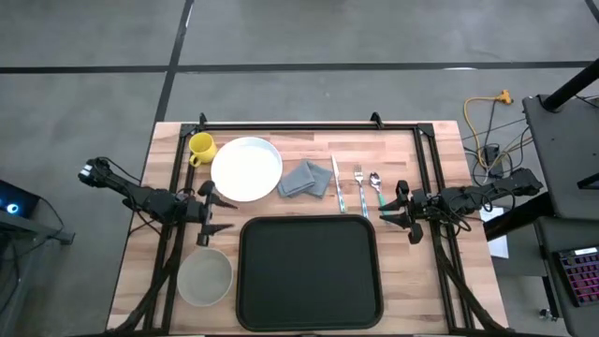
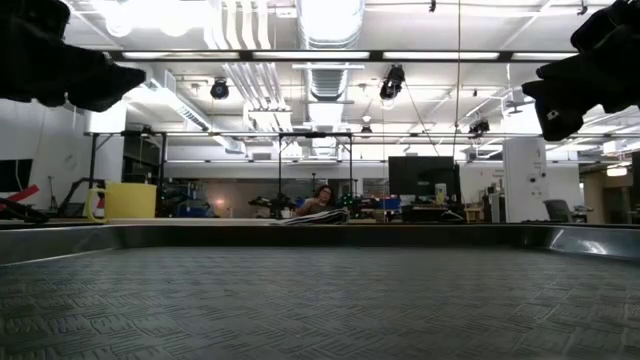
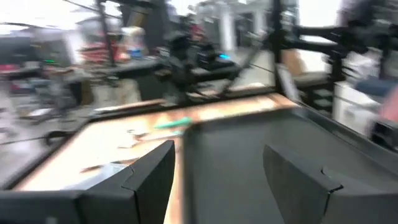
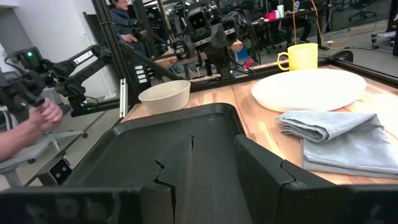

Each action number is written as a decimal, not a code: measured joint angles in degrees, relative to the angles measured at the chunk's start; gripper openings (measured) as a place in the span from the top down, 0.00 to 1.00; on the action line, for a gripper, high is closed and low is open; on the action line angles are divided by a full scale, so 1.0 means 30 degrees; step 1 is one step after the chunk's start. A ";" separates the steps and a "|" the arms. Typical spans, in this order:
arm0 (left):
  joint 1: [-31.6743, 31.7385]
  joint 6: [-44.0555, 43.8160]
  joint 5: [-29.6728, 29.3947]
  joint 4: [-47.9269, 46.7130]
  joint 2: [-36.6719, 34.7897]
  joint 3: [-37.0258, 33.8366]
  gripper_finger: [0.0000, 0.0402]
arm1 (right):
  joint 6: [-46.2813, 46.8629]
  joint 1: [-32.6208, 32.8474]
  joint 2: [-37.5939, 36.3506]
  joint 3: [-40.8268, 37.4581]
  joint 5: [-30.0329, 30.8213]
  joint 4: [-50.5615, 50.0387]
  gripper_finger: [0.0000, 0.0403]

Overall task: Set up tray
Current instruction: Put the yellow mug on the black serving tray

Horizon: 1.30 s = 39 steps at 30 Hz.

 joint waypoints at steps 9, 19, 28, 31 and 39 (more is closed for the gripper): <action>0.2439 -0.1110 -0.0635 0.0241 0.0692 0.0829 0.44 | 0.0000 0.0000 -0.0003 -0.0003 0.0000 -0.0001 0.72; 0.7195 -0.4175 0.3393 -0.1624 0.2778 0.2754 0.44 | 0.0000 0.0000 0.0003 -0.0003 0.0000 -0.0007 0.72; 0.9841 -0.7968 0.3554 -0.9143 0.4661 0.7885 0.44 | 0.0000 0.0000 0.0000 -0.0002 0.0000 -0.0004 0.72; 1.0194 -0.9000 0.3559 -1.1143 0.5428 0.9434 0.44 | 0.0000 0.0000 0.0001 -0.0003 0.0000 -0.0007 0.72; 1.1830 -1.1927 0.3543 -1.6008 0.7306 1.2868 0.44 | 0.0000 0.0000 0.0004 0.0000 0.0000 -0.0004 0.72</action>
